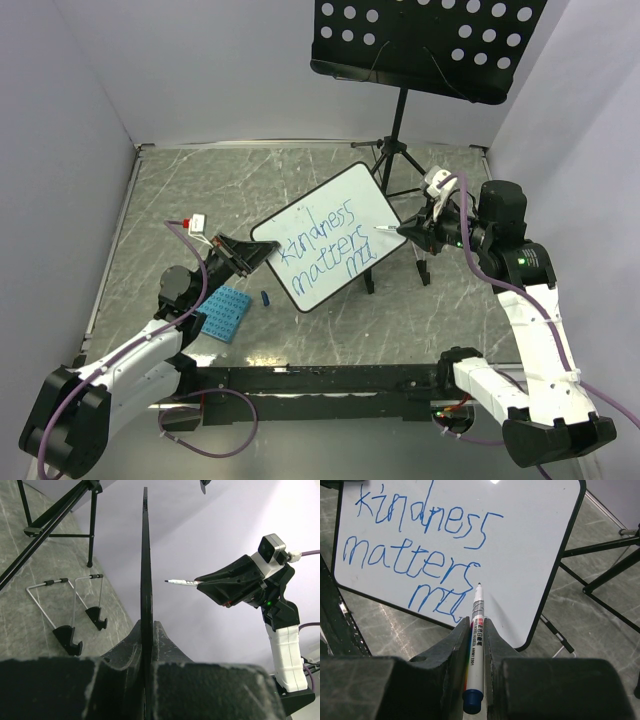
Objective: Write a sentence on the whiteboard
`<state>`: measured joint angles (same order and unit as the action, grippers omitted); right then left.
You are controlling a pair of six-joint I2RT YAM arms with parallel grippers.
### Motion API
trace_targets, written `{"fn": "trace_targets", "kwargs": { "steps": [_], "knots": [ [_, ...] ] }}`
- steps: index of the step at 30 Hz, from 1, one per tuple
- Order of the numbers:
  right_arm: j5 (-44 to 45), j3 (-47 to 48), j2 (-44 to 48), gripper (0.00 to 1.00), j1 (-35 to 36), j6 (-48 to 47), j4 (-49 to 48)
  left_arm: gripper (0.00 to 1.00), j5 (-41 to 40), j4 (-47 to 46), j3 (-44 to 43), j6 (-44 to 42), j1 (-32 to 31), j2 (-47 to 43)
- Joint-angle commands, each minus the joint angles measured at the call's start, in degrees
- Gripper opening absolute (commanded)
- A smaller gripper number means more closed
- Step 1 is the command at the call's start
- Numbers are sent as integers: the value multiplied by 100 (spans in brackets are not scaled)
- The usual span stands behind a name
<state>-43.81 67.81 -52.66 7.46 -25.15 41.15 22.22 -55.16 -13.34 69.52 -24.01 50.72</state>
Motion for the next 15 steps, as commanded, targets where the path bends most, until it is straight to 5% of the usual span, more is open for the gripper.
{"fn": "trace_targets", "kwargs": {
  "steps": [1,15],
  "knots": [
    [31,-13,19,0,-52,-69,-142,1,-33,-971,-54,141,37,-194],
    [4,22,-191,0,-87,-104,-89,1,28,-1067,-28,185,98,-177]
  ]
}}
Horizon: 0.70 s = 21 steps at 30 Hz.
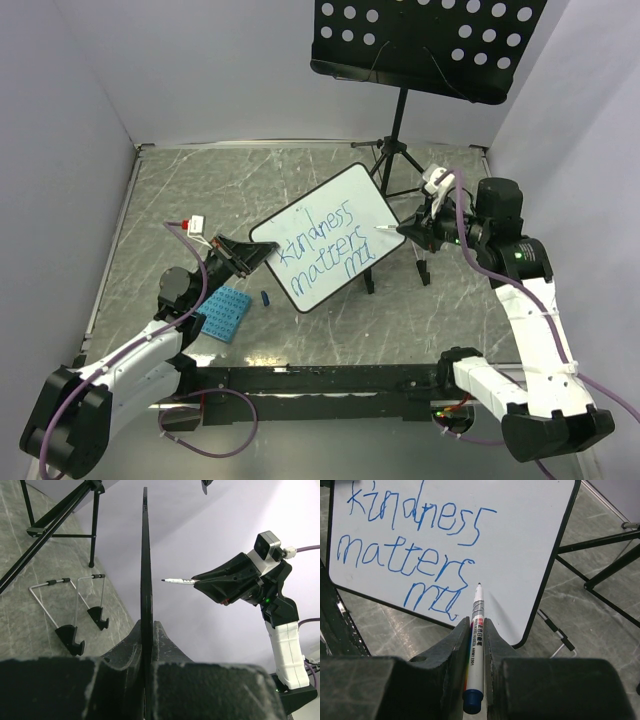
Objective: Write a sentence on the whiteboard
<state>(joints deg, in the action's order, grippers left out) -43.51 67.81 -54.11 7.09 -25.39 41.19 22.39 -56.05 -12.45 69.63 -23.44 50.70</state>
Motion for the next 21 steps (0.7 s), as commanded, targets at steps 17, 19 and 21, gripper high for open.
{"fn": "trace_targets", "kwargs": {
  "steps": [17,19,21],
  "knots": [
    [-88,-110,-135,0,-41,-414,328,1,-60,-1030,-197,297,59,-192],
    [-97,-136,-153,0,-50,-379,276,1,-33,-1083,-197,332,59,-174],
    [-114,-137,-170,0,-50,-379,267,1,-42,-1092,-197,332,59,-157]
  ]
}}
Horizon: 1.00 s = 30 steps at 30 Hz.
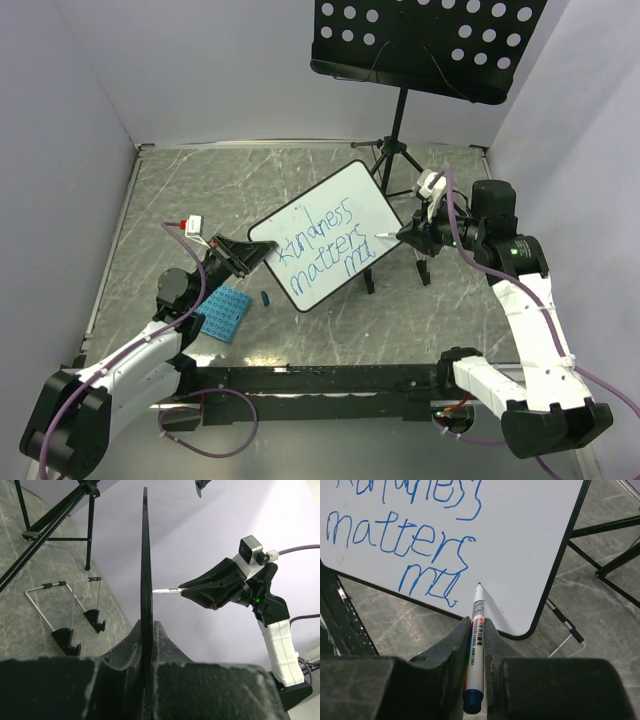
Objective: Write a sentence on the whiteboard
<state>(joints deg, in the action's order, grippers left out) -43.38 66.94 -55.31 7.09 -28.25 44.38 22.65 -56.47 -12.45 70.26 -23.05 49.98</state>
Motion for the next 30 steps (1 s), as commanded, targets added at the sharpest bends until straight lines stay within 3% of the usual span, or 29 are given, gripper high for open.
{"fn": "trace_targets", "kwargs": {
  "steps": [1,19,30],
  "knots": [
    [-136,-49,-76,0,-41,-93,-52,1,-60,-1051,-188,278,20,-93],
    [-400,21,-252,0,99,-392,474,1,-68,-1147,-258,287,28,21],
    [215,-146,-103,0,73,-383,414,1,-112,-1068,-276,243,37,3]
  ]
}}
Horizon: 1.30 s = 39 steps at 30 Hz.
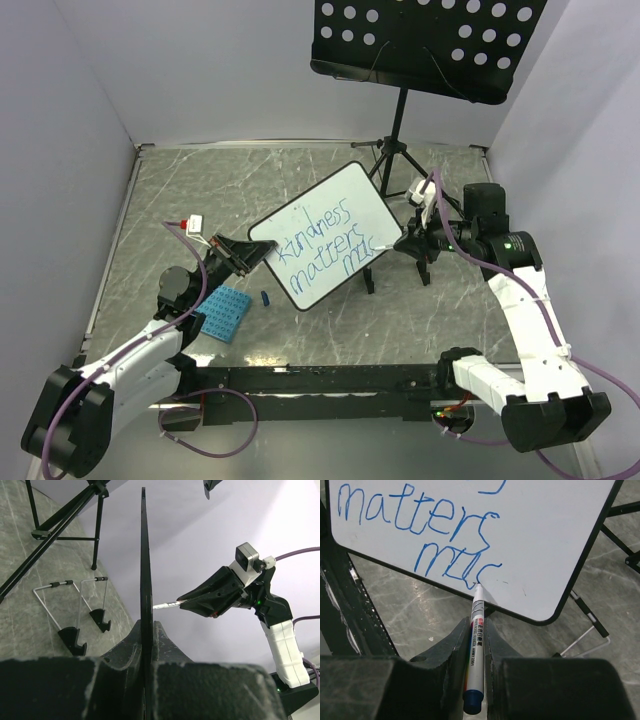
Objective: Write a sentence on the whiteboard
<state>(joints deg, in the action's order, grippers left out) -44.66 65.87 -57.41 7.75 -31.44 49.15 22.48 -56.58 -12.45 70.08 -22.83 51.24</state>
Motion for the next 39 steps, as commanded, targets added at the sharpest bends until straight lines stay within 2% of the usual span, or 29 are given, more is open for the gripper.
{"fn": "trace_targets", "kwargs": {
  "steps": [1,6,11,23,30,39],
  "knots": [
    [431,-21,90,0,7,-38,-106,1,-95,-1057,-276,269,15,-123],
    [415,251,-7,0,-28,86,-230,1,-77,-917,-250,208,15,-211],
    [-7,506,89,0,-28,225,-387,1,-95,-846,-206,164,24,-273],
    [309,497,19,0,-28,656,-1214,1,11,-969,-188,225,33,-229],
    [301,506,-236,0,-37,595,-1171,1,28,-1048,-188,251,42,-185],
    [213,339,-122,0,-28,323,-696,1,20,-1110,-197,269,51,-141]
  ]
}}
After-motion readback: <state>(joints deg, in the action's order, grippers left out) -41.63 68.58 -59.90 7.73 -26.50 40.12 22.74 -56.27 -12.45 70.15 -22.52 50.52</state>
